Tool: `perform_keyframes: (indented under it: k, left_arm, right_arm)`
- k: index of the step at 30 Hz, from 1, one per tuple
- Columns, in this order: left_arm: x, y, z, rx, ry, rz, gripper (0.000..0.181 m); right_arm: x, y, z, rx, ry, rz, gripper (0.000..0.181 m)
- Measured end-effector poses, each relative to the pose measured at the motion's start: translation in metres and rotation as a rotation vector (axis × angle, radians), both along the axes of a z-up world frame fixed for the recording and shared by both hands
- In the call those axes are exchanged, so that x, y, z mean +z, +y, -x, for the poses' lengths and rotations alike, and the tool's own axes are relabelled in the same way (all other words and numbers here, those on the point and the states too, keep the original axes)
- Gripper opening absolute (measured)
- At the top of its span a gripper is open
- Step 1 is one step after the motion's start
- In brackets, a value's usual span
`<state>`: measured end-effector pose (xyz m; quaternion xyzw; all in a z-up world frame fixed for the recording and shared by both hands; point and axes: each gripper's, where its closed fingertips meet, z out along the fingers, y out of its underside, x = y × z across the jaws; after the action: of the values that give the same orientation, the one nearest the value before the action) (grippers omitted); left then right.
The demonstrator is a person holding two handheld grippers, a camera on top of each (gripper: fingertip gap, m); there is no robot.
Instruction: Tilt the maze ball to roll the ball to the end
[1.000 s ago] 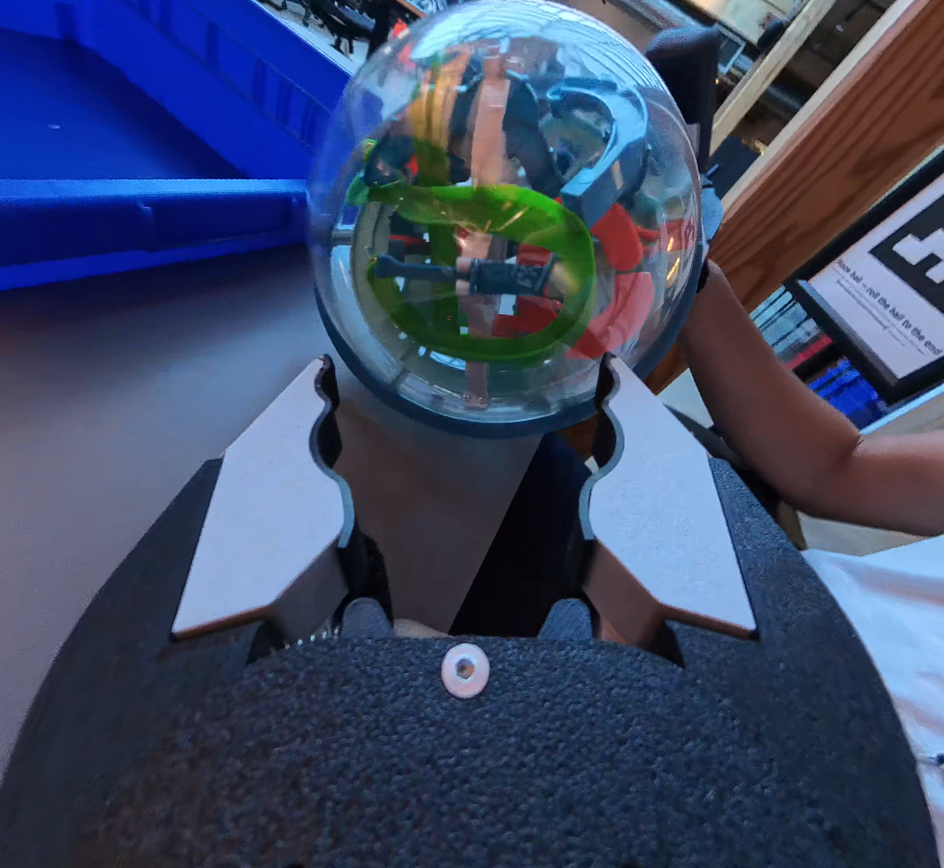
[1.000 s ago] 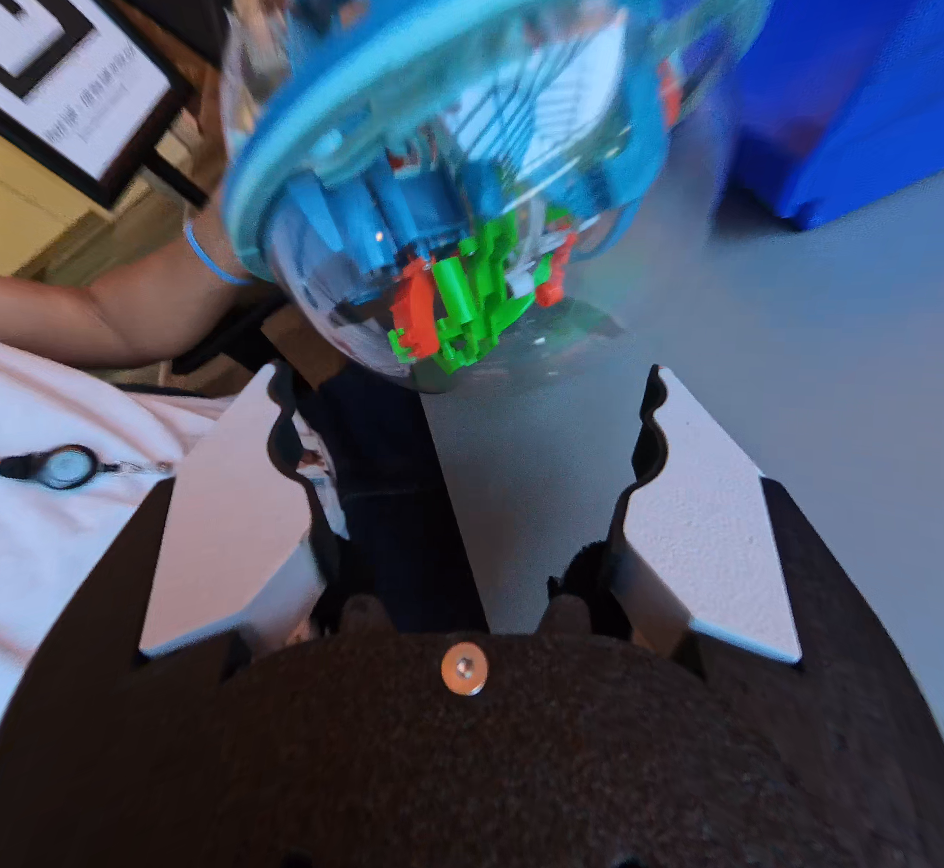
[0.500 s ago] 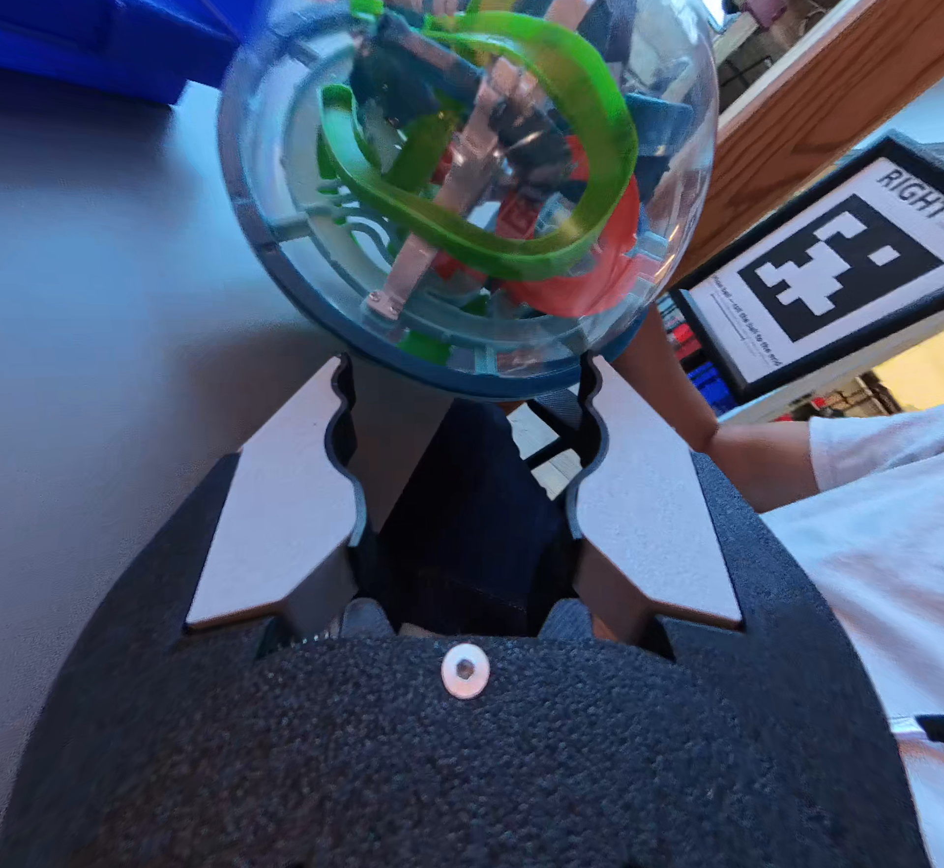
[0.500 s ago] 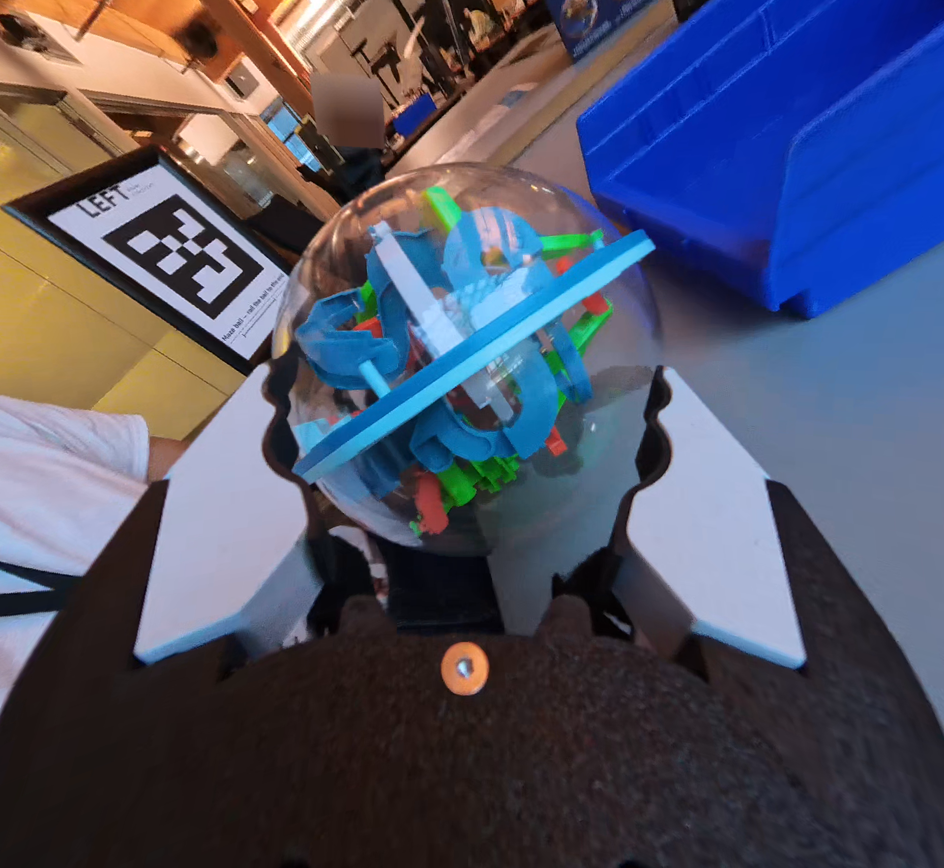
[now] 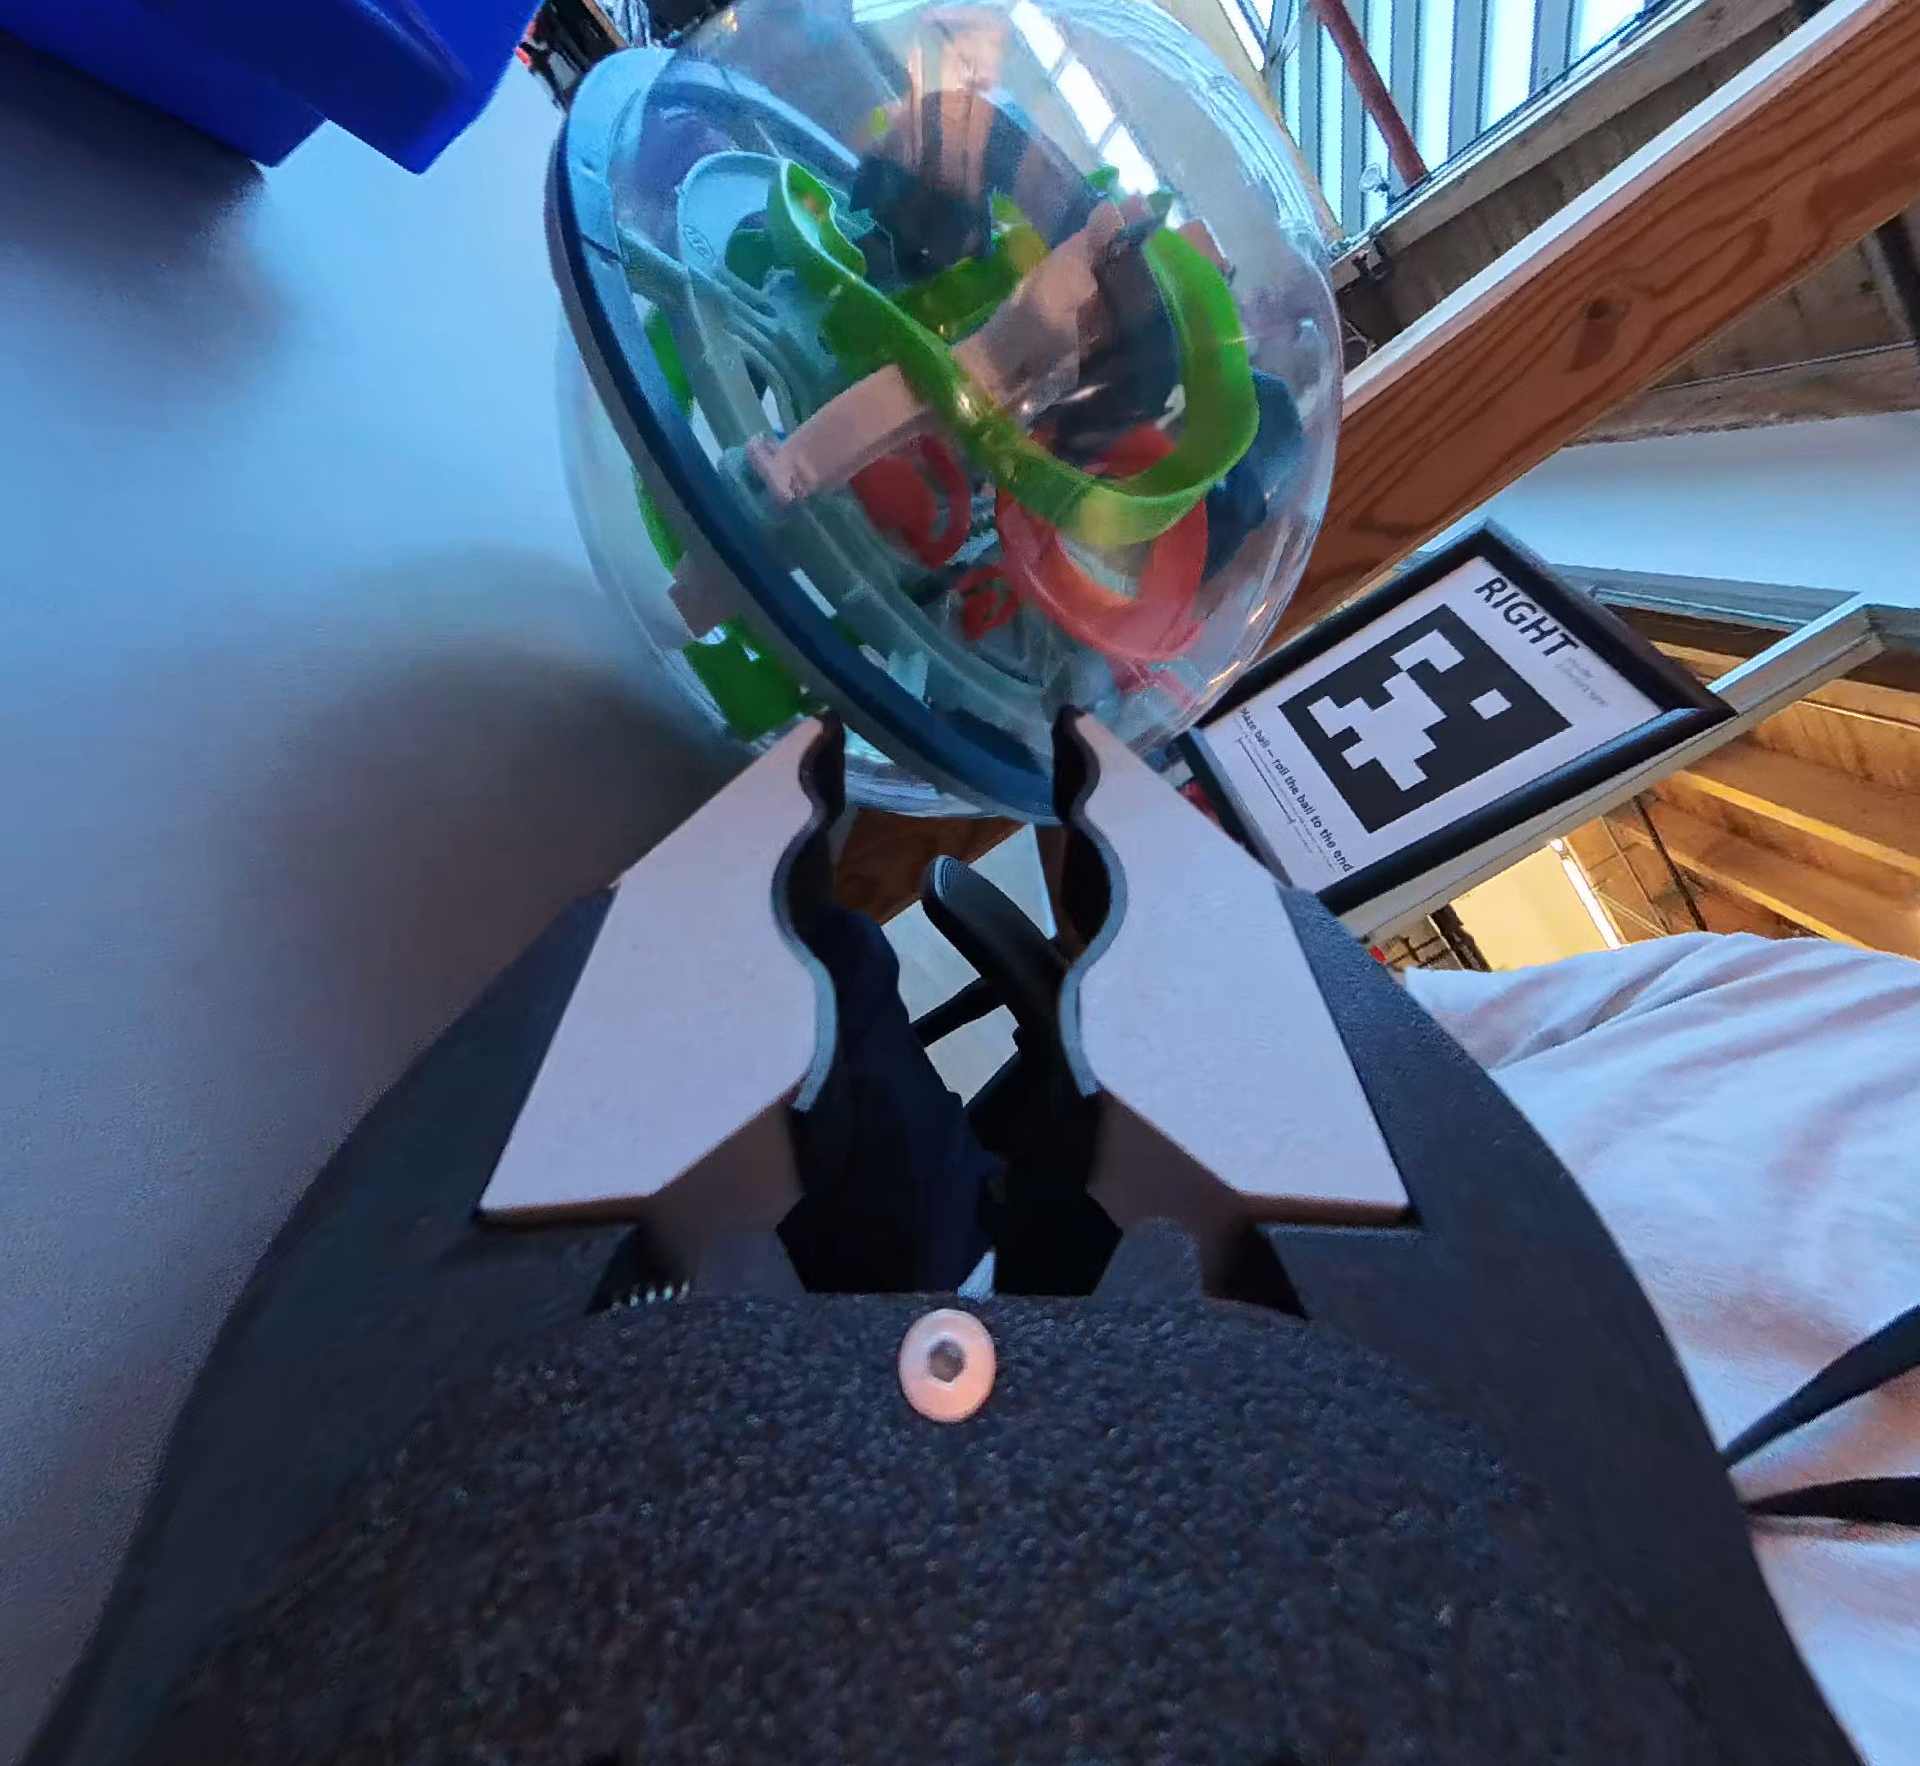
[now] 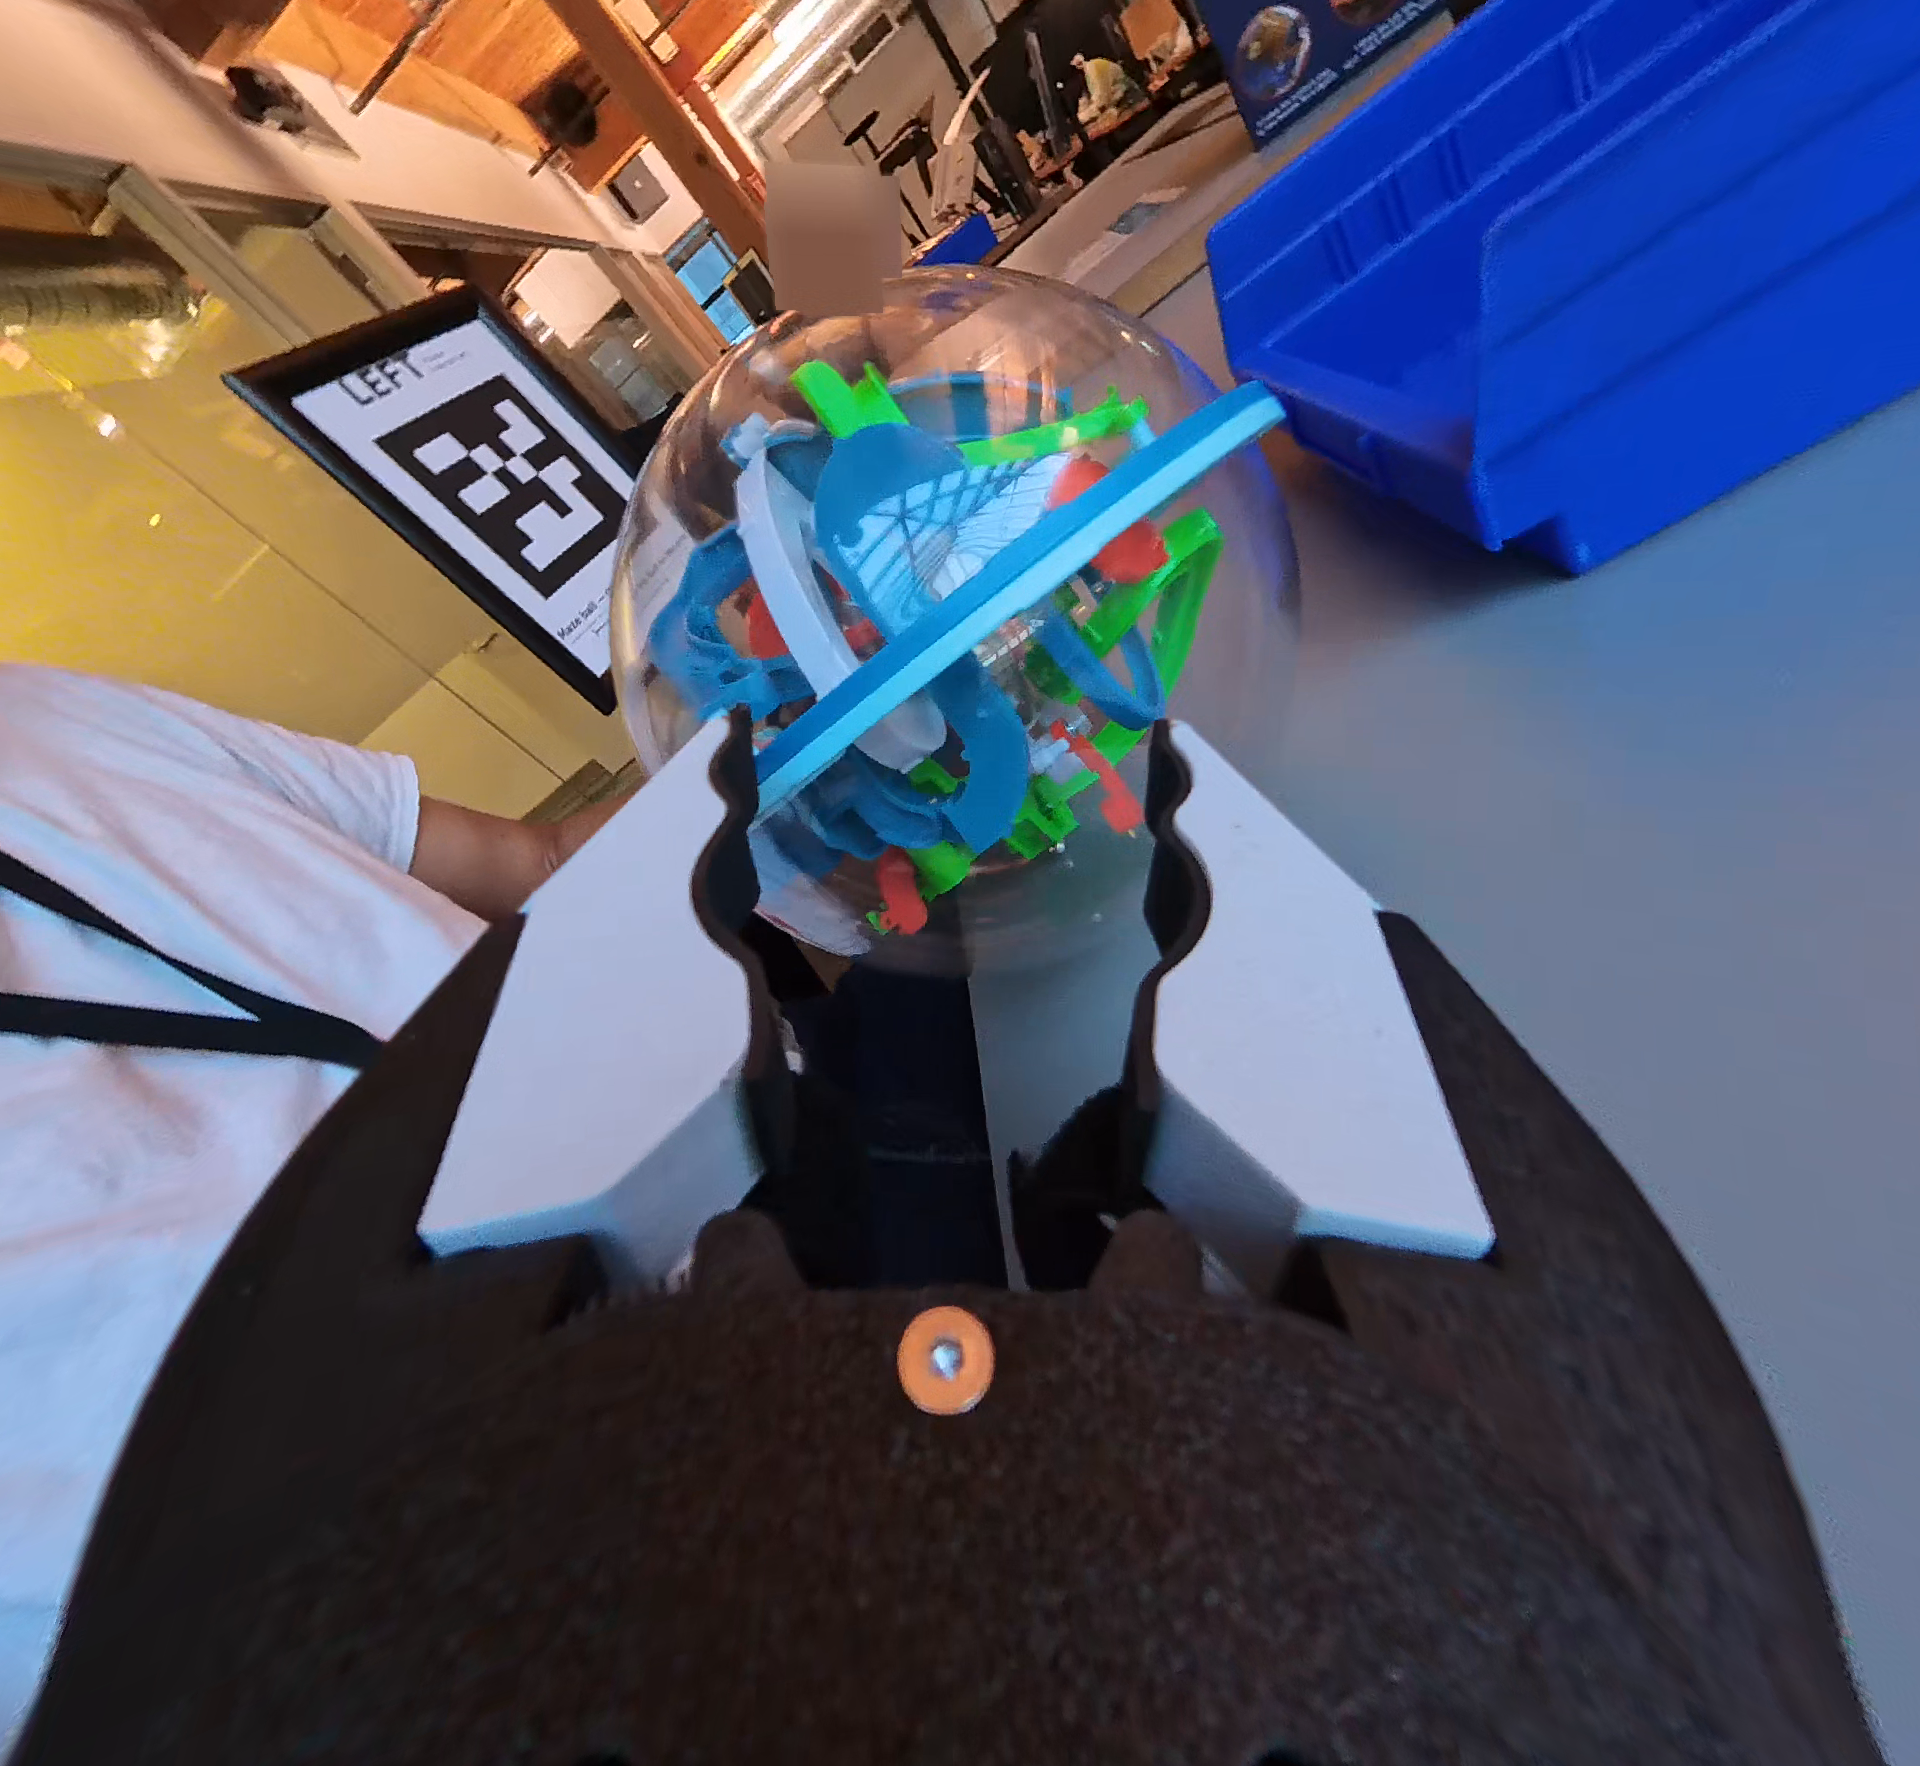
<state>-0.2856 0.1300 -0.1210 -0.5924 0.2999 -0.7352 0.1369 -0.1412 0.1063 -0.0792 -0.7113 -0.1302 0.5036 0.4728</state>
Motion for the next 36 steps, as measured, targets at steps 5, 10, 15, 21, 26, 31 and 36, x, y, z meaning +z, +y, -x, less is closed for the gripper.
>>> perform_keyframes:
  k: [5, 10, 15, 21, 26, 31, 36]
  left_arm:
    - [0.002, -0.009, -0.002, -0.035, -0.005, 0.016, 0.015]
    - [-0.011, -0.009, -0.004, 0.013, 0.076, -0.103, 0.009]
    - [-0.009, 0.003, 0.007, 0.075, 0.144, -0.254, 0.01]
    - [-0.022, 0.012, 0.017, 0.095, 0.259, -0.452, 0.01]
    - [-0.024, 0.018, 0.019, 0.143, 0.27, -0.665, 0.01]
    - [-0.015, 0.031, 0.024, 0.26, 0.303, -0.94, 0.01]
    - [0.014, 0.028, 0.028, 0.347, 0.183, -1.001, 0.009]
  right_arm:
    - [-0.003, 0.005, -0.017, -0.045, 0.004, 0.145, 0.011]
    - [-0.022, 0.008, -0.019, -0.036, 0.022, 0.223, 0.009]
    - [-0.027, 0.009, -0.009, -0.011, -0.042, 0.191, 0.008]
    - [-0.024, 0.011, 0.004, -0.024, -0.212, -0.054, 0.008]
    - [-0.015, 0.008, 0.01, -0.057, -0.392, -0.321, 0.008]
    - [0.013, 0.004, 0.026, -0.087, -0.542, -0.487, 0.008]
    - [0.069, -0.013, 0.051, -0.119, -0.672, -0.674, 0.008]
